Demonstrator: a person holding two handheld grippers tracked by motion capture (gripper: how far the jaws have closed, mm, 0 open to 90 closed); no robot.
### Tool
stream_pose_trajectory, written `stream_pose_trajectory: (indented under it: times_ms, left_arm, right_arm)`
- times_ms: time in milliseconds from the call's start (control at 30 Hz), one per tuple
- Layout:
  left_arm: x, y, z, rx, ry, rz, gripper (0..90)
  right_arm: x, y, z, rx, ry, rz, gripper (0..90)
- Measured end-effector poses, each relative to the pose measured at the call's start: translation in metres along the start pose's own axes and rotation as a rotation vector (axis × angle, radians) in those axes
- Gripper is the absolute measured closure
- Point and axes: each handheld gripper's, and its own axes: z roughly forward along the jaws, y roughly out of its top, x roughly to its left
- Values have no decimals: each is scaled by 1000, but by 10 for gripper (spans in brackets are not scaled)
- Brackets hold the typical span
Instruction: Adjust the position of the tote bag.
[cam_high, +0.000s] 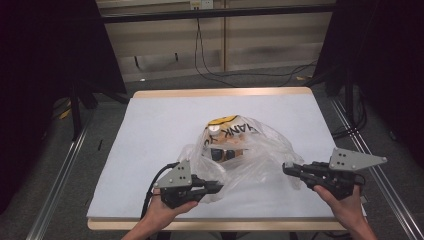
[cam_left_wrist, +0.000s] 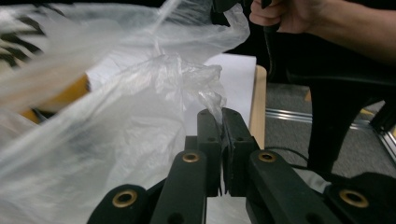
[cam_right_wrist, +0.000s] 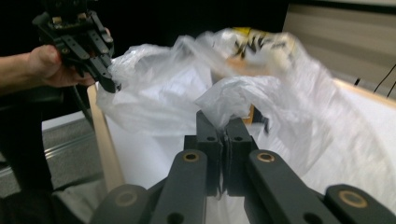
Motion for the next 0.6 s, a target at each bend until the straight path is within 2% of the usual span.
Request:
stream_pose_trajectory:
  times_ms: [133,167,233,267,333,367,467,567,600]
  left_arm:
    - [5,10,-9,-57,16,-1,878]
    - [5,13,-11,-57,37,0,878]
    - [7,17,-14,-65,48,9,879]
    - [9,20,-17,-81,39,12,879]
    - [11,25,-22,-98,49,10,879]
    - [12,28,-25,-103,58,22,879]
    - [18,34,-34,-130,91,14,879]
    - [25,38,-43,-158,106,12,879]
    - [27,37,-47,-165,128,8,880]
  right_arm:
    - [-5,13,3,-38,7,-19,880]
    - [-5,16,4,-45,10,-22,880]
    - [-6,20,6,-52,16,-29,880]
    - [-6,22,6,-54,16,-33,881]
    - [-6,27,7,-60,18,-42,881]
    - [-7,30,7,-64,15,-45,881]
    - [-10,37,7,-85,19,-46,881]
    - [-15,45,9,-88,28,-44,881]
    - [-16,47,10,-95,24,-45,881]
